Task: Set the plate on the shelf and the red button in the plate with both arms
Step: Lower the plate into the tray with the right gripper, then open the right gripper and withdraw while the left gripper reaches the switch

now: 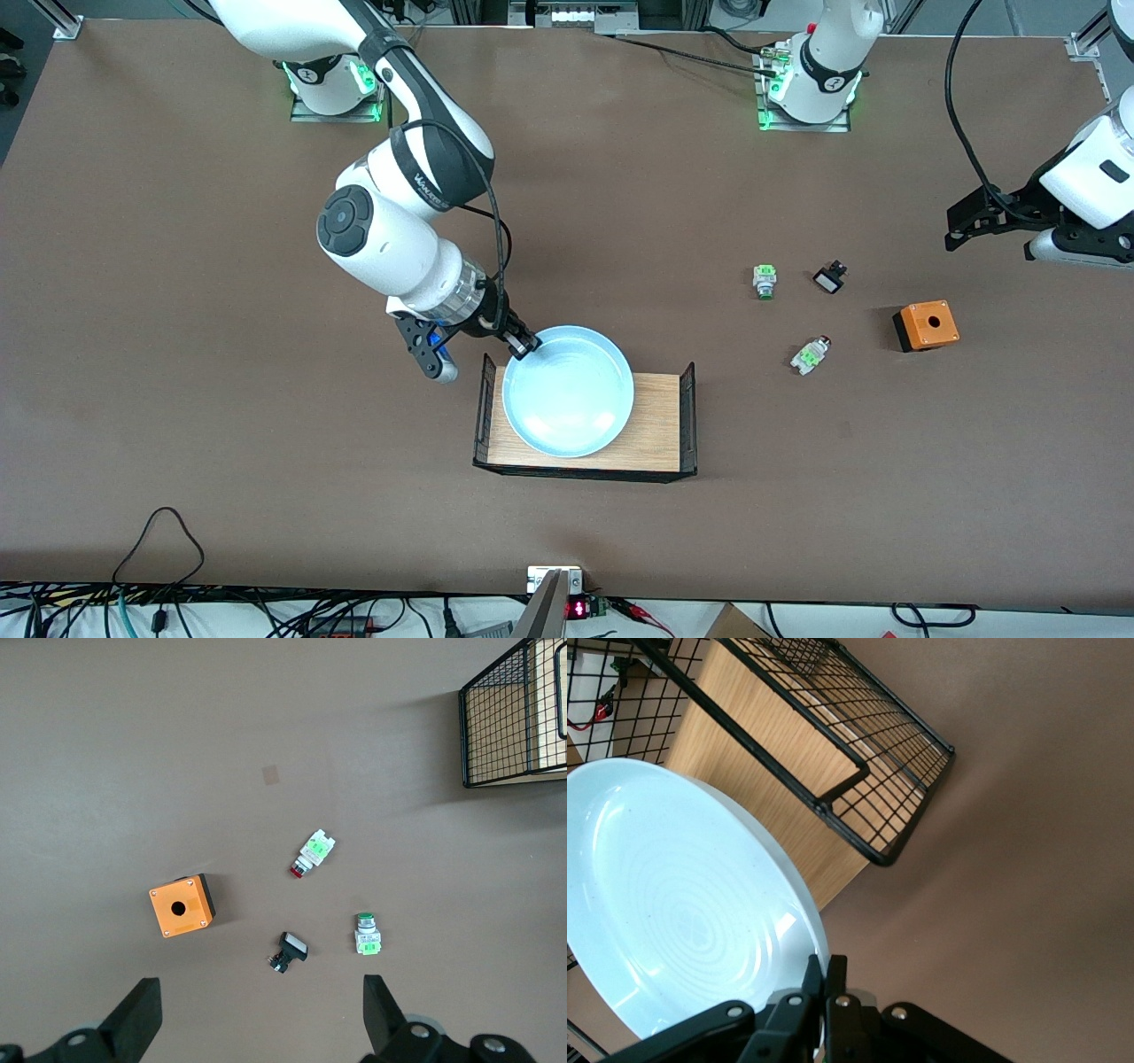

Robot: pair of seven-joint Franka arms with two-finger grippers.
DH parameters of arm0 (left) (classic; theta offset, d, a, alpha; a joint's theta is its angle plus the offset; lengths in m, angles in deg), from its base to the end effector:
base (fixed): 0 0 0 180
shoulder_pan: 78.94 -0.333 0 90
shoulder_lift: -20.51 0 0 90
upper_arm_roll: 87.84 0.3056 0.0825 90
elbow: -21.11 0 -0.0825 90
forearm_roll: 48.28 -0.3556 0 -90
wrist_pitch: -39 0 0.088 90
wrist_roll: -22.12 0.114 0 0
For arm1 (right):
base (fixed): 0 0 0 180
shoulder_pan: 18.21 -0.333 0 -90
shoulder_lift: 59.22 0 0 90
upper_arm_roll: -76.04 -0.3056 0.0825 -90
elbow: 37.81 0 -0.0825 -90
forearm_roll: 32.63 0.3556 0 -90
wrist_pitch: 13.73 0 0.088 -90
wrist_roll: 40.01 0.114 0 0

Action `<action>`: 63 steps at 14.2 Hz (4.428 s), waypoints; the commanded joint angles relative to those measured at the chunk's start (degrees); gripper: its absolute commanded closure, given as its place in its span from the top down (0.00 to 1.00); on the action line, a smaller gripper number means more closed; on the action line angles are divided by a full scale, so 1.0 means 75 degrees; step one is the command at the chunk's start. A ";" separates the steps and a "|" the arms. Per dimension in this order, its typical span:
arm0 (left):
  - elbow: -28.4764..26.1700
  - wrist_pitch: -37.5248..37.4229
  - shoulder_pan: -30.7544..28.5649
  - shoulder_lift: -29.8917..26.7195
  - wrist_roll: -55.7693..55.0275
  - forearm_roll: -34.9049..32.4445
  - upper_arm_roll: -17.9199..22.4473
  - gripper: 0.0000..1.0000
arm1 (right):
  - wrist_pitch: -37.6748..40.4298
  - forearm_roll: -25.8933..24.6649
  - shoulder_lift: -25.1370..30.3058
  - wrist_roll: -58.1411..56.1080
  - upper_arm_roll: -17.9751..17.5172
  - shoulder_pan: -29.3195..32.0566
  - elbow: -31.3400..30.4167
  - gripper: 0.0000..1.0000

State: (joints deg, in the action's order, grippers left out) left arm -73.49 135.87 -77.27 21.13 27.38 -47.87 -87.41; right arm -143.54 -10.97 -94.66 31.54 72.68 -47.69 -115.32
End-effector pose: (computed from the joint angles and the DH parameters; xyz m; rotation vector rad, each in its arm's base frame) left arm 0.5385 -0.0124 0.5761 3.1303 -0.1766 0.0455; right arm 0.6058 0.3931 0.3909 -2.4276 1.1617 0.1413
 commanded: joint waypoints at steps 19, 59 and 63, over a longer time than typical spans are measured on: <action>0.0227 -0.0120 -0.0011 0.0116 0.0178 0.0003 0.0012 1.00 | -0.0738 -0.0251 -0.0982 -0.0318 0.0238 -0.0323 0.0561 0.00; -0.0287 0.2174 0.0446 0.3737 0.2450 0.0088 -0.0129 1.00 | 0.5684 -0.3075 0.2533 -0.5964 0.0262 0.2827 -0.0059 1.00; -0.1106 0.3088 0.0563 0.3808 0.2674 -0.0067 -0.0129 1.00 | 0.5684 -0.3110 0.2686 -0.7930 0.0262 0.3683 -0.0177 1.00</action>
State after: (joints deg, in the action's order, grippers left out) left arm -77.59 154.71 -73.57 50.44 45.89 -47.18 -88.73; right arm -100.47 -33.61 -77.20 -20.87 75.42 -23.32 -114.06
